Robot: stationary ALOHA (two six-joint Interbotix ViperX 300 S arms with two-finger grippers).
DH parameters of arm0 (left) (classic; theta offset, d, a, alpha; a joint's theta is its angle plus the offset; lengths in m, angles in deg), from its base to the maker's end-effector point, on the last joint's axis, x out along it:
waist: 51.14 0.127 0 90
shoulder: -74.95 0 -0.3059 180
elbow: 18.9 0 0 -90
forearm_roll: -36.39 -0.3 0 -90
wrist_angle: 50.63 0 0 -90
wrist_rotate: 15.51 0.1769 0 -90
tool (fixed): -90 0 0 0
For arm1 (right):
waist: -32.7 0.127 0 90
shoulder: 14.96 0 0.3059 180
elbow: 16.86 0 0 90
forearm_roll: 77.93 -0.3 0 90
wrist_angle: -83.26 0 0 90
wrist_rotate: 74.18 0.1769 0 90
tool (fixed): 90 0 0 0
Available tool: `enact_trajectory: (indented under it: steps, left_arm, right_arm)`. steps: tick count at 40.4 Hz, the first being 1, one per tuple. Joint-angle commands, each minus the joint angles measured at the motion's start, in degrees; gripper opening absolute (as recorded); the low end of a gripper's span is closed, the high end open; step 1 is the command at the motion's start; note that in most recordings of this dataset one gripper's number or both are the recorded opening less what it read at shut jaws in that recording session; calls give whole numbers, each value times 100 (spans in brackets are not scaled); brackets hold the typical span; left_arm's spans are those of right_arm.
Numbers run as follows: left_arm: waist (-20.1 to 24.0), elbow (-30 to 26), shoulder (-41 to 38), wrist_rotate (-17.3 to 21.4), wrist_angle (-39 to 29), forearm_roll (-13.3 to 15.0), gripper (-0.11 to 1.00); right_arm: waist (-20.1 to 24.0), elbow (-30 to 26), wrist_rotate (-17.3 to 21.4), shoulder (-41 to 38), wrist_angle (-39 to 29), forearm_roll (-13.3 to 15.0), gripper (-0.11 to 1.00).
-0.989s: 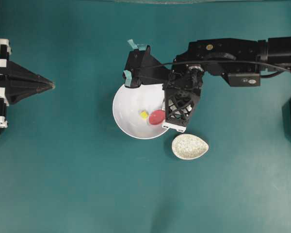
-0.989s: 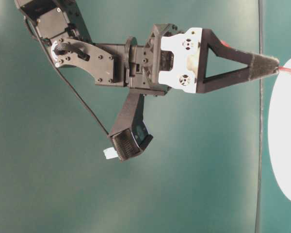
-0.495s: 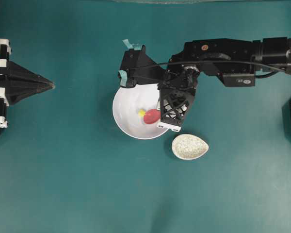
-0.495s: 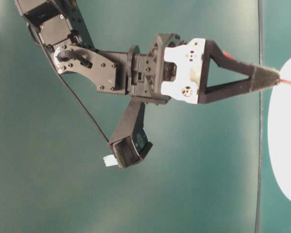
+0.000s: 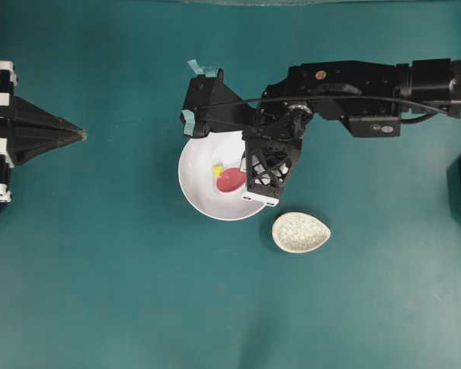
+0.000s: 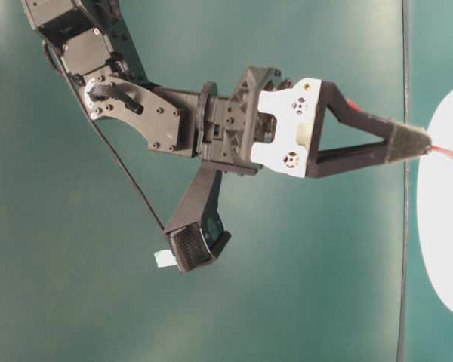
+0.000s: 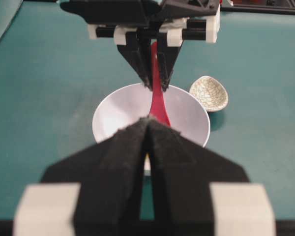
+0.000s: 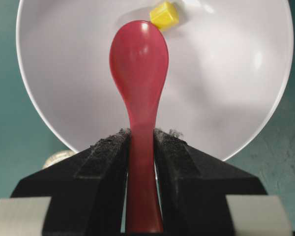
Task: Scoop the yellow hexagonal prism block from the bowl with a spoon using the right arm.
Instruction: 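Lower the spoon into the bowl beside the yellow block, then slide the spoon bowl along the bowl floor toward the yellow block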
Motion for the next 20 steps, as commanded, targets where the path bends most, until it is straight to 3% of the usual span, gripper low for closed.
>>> enact_trajectory:
  steps: [1, 12, 20]
  left_arm:
    - [18, -158, -9, -9, 9, -9, -1]
    - [18, -158, -9, -9, 0, -9, -1]
    - [18, -158, -9, -9, 0, -9, -1]
  right_arm:
    - [9, -141, 0, 88, 132, 18, 24]
    - [9, -220, 9, 88, 387, 53, 24]
    - [9, -422, 53, 193, 448, 308, 24]
